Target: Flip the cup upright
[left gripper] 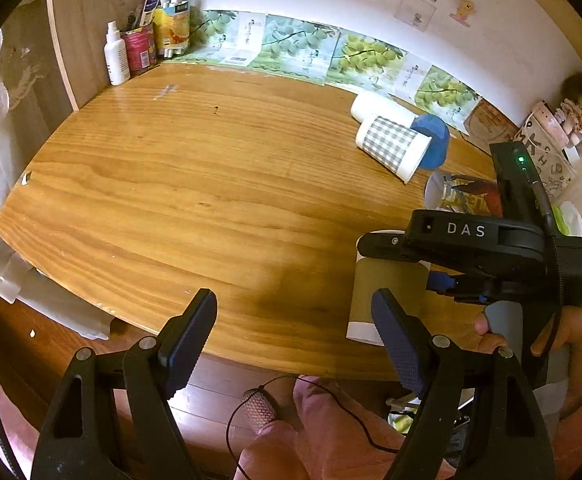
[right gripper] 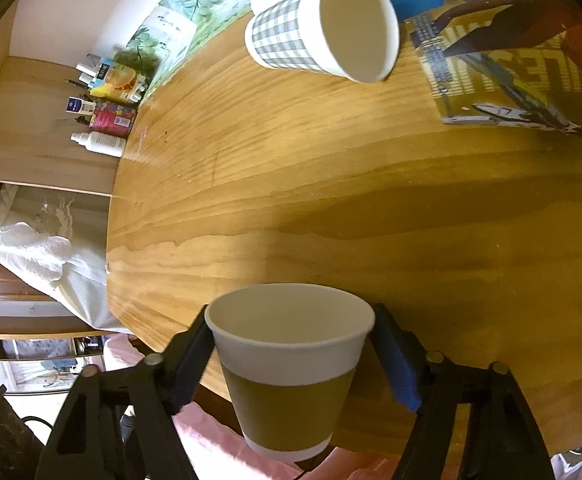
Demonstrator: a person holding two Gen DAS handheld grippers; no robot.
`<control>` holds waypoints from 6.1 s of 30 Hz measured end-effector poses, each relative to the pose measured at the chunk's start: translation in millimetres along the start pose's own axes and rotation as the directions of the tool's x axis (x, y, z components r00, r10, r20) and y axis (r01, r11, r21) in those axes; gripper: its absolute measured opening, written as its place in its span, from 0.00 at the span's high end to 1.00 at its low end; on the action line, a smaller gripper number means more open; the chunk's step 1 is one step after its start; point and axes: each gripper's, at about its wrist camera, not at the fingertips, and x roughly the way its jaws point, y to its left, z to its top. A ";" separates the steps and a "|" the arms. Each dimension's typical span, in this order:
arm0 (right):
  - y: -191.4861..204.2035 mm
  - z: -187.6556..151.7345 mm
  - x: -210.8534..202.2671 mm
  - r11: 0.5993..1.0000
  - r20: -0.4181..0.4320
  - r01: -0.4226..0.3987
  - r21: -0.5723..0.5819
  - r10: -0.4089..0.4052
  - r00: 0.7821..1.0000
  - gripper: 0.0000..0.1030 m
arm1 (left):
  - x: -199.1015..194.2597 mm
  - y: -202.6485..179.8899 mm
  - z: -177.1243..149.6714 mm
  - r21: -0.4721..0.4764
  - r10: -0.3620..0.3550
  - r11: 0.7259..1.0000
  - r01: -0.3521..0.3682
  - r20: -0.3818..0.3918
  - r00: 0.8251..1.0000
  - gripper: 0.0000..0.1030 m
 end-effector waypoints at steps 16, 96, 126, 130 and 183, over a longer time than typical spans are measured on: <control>8.4 1.0 -13.7 0.999 0.095 0.019 -0.041 -0.015 0.995 0.37 | -8.3 -4.5 5.6 0.039 -0.069 0.997 0.068 0.028 0.997 0.20; 20.5 -115.3 -60.1 0.785 0.639 0.448 -0.428 -0.088 0.764 0.21 | -27.2 -33.9 65.9 0.246 -0.218 0.947 0.205 0.029 0.975 0.20; 39.9 -187.2 -244.0 0.891 0.646 0.406 -0.204 -0.189 0.739 0.18 | -157.6 -91.0 9.7 0.174 -0.041 0.985 0.004 0.214 0.976 0.16; 35.6 -200.3 -260.9 0.914 0.666 0.376 -0.152 -0.186 0.723 0.18 | -174.7 -95.5 2.1 0.173 -0.030 0.985 -0.020 0.285 0.958 0.12; 60.4 -268.5 -287.2 0.893 0.873 0.445 -0.067 -0.163 0.459 0.00 | -243.2 -88.7 -39.9 0.192 -0.022 0.972 -0.132 0.638 0.769 0.00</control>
